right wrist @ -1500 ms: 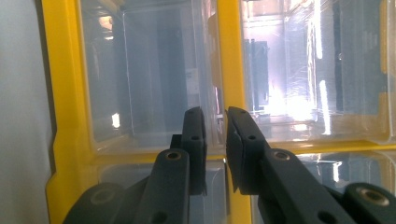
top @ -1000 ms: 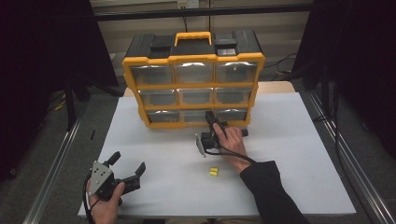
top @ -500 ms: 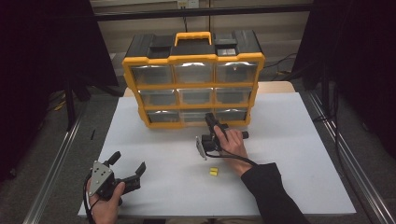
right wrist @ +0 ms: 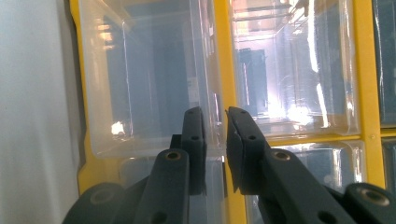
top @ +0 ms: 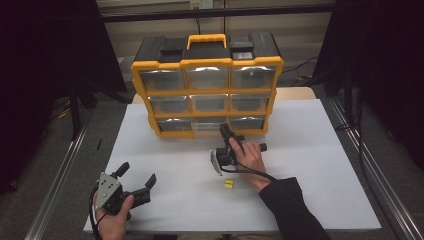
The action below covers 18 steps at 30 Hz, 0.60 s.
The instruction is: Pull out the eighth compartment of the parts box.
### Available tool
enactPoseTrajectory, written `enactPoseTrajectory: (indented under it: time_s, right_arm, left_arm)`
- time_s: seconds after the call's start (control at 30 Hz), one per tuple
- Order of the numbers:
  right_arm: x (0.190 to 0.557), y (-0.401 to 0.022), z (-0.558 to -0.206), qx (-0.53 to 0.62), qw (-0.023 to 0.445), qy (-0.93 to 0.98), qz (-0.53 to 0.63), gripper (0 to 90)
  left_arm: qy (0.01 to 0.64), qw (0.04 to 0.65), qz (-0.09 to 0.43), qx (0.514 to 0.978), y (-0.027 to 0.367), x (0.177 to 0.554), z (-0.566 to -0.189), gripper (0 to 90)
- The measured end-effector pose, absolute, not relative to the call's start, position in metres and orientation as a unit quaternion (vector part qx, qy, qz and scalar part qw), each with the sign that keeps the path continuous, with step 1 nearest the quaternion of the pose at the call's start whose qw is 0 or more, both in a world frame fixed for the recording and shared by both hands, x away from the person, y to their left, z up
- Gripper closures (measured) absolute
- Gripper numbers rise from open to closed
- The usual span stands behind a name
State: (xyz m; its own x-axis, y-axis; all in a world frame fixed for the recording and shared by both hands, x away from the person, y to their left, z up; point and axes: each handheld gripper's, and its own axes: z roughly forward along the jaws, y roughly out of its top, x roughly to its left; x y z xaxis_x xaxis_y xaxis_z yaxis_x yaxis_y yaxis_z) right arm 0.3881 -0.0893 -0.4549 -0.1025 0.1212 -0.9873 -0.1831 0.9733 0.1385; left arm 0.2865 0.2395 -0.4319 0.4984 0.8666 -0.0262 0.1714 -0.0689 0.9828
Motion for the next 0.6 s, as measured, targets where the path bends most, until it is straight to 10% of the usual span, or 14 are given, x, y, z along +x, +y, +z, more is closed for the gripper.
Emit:
enactPoseTrajectory:
  time_s: [0.6]
  right_arm:
    - [0.376,-0.091,-0.456,-0.028,0.665,0.736,0.123,78.1]
  left_arm:
    - [0.395,0.559,0.310,0.660,0.240,0.287,-0.432,3.1]
